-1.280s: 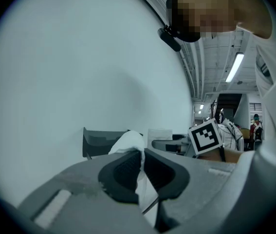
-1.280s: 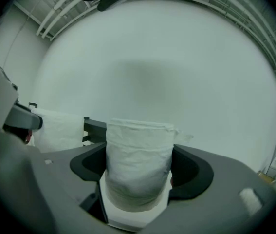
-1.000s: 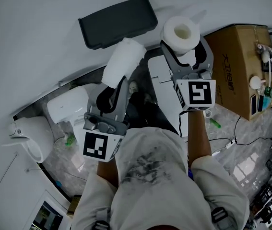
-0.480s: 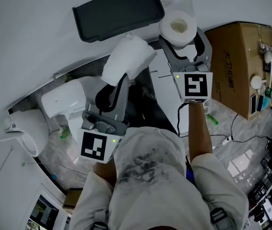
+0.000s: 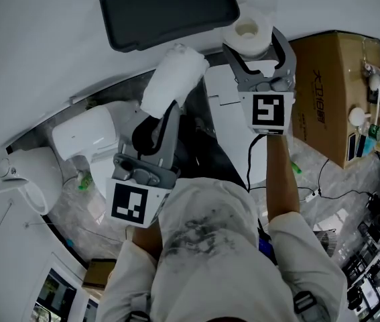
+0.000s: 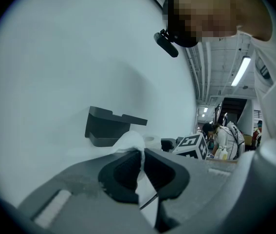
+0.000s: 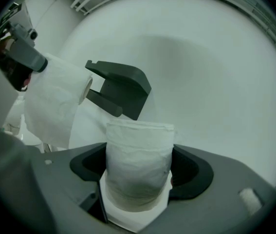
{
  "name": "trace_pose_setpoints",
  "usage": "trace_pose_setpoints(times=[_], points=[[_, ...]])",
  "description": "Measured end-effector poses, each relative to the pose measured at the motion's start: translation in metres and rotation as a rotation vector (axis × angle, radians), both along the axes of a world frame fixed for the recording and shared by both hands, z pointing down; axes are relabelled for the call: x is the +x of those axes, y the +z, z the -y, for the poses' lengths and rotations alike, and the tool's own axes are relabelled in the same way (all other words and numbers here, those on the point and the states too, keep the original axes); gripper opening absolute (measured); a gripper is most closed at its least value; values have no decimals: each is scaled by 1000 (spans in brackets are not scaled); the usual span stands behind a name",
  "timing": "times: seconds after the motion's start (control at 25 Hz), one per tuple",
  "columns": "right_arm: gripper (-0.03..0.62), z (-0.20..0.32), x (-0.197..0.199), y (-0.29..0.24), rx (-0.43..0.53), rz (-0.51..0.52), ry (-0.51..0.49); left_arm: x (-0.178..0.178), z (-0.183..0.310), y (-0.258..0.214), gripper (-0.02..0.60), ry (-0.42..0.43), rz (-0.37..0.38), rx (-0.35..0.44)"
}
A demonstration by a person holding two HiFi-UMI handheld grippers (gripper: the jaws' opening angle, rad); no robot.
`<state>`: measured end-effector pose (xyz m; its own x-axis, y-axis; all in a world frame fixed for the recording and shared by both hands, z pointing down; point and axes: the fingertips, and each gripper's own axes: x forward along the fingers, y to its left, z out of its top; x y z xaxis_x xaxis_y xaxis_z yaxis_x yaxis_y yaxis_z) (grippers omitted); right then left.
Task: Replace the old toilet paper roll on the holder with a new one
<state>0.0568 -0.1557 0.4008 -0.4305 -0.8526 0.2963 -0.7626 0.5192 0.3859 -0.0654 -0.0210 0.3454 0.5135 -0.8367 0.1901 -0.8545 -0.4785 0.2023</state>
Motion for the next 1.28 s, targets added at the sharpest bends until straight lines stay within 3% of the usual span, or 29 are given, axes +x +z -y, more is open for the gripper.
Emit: trace_pose_setpoints(times=[0.92,1.28], points=[[383,9,-11,5,125,-262,-90,-3,-1,14,20,-21,-4,-27],[383,7,-32,5,175,-401,-114,-22,-2,14,20,-26,-10,-29]])
